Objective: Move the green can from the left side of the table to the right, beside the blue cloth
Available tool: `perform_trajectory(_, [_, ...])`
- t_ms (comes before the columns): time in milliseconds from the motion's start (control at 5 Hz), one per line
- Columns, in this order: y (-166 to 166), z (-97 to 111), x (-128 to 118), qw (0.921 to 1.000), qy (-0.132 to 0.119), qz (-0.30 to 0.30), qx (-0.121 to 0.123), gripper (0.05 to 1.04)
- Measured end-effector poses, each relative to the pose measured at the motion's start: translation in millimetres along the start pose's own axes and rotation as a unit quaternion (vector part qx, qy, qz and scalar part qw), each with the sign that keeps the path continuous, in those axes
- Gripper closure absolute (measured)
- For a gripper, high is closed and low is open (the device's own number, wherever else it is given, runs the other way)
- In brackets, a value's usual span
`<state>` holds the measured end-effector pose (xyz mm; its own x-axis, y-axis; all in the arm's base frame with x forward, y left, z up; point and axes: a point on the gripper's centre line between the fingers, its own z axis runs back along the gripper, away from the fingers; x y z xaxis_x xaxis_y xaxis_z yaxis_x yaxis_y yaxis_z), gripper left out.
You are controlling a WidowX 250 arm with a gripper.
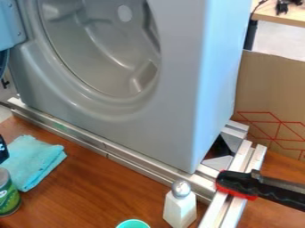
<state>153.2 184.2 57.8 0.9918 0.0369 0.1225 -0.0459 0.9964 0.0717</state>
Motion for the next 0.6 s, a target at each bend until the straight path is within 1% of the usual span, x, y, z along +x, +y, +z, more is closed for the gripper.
perform_trajectory(200, [-1,-3,-1,1.0,0.004,0.0,-0.004,0.083])
perform_trajectory(400, [9,-3,-1,0.9996,0.003,0.006,0.029,0.083])
perform_trajectory(600, [24,-6,2,0.999,0.003,0.018,0.04,0.083])
